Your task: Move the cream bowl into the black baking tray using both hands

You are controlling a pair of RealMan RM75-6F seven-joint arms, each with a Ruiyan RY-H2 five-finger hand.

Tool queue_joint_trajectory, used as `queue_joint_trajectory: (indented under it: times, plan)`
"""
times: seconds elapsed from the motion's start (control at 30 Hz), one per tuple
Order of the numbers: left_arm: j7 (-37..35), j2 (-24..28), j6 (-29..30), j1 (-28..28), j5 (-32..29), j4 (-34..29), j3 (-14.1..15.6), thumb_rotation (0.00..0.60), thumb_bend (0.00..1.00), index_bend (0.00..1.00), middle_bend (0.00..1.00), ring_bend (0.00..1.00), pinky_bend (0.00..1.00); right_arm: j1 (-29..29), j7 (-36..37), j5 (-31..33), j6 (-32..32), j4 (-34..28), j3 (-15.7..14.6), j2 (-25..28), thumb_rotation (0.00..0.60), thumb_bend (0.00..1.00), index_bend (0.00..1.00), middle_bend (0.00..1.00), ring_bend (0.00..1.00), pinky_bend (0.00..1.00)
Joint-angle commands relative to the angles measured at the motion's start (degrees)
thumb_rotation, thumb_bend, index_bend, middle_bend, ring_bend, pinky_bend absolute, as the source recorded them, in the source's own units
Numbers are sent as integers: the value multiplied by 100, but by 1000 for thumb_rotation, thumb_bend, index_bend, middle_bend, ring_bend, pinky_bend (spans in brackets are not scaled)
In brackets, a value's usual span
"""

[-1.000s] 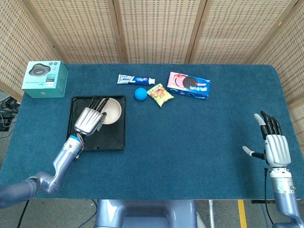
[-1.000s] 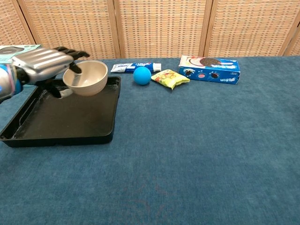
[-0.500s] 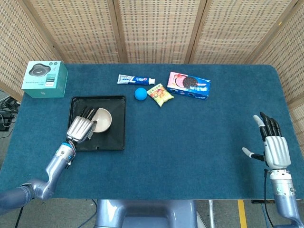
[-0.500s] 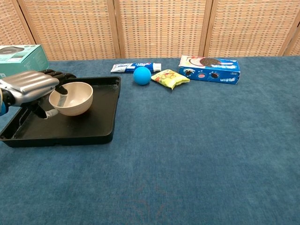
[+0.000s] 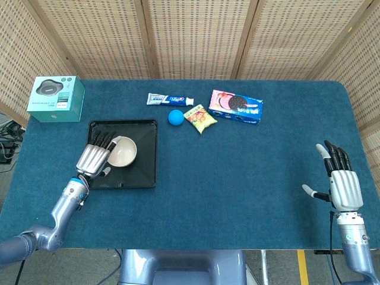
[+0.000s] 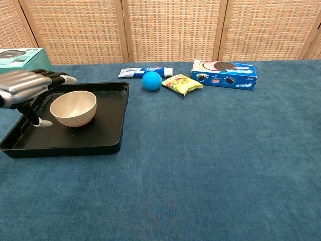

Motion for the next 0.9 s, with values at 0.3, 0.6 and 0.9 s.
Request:
queue_joint_trajectory:
  times: [0.3,0.6,0.9]
  plan:
    - [-247,525,1236,679,251,-1128,-157,600,104,0,0,0,0,-13,-101,-66,68,-47,-16,6,600,273,95,0,0,0]
    - [249,687,2410,1417,644,-1935,109,600,96,0,0,0,0,-11,-665,56,10,-37,-1,-44,600,272,95,0,0,0]
    - [181,873,2759,1885,875,-2121,325,600,87,0,0,0,0,43,-1172,233,-251,-172,-26,-78,600,272,93,0,0,0]
